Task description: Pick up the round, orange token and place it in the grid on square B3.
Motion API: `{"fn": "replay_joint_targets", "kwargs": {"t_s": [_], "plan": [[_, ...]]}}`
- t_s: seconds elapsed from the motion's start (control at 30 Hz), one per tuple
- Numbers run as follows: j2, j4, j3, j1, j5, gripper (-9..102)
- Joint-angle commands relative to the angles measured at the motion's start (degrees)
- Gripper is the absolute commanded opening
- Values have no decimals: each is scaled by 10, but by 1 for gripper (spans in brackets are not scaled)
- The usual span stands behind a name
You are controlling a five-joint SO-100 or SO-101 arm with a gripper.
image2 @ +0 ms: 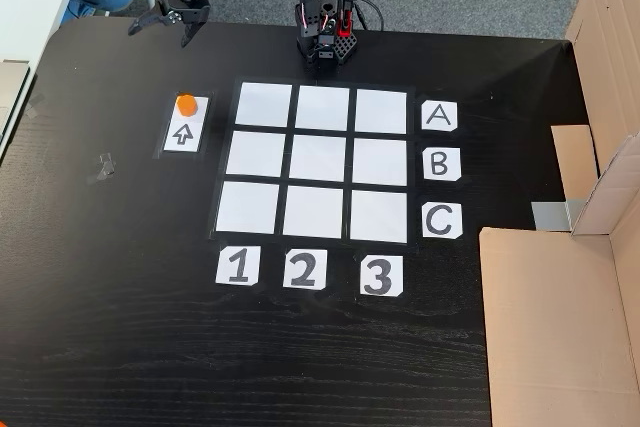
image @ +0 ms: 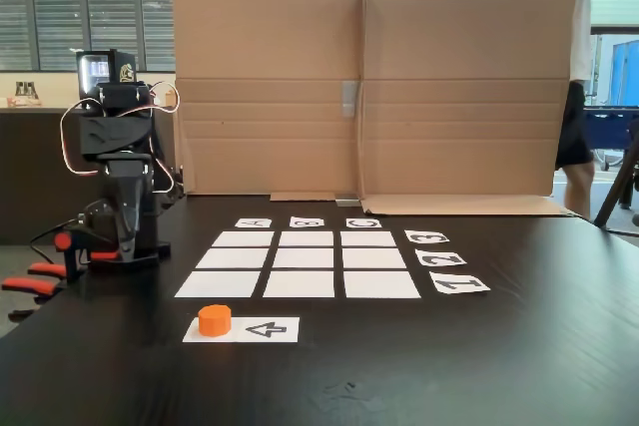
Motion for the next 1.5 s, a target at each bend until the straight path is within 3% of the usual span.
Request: {"fn": "replay_joint_targets", "kwargs": {"t_s": [0.0,0.2,0.73,1.17,1.47], "plan": [[-3,5,-24,-11,-27,69],[-22,7,-33,-23,-94,77],[-112,0,-88,-65,-201,77],[-153,-4,-112,-76,-362,78],[-191,2,-130,-105,-381,78]]}}
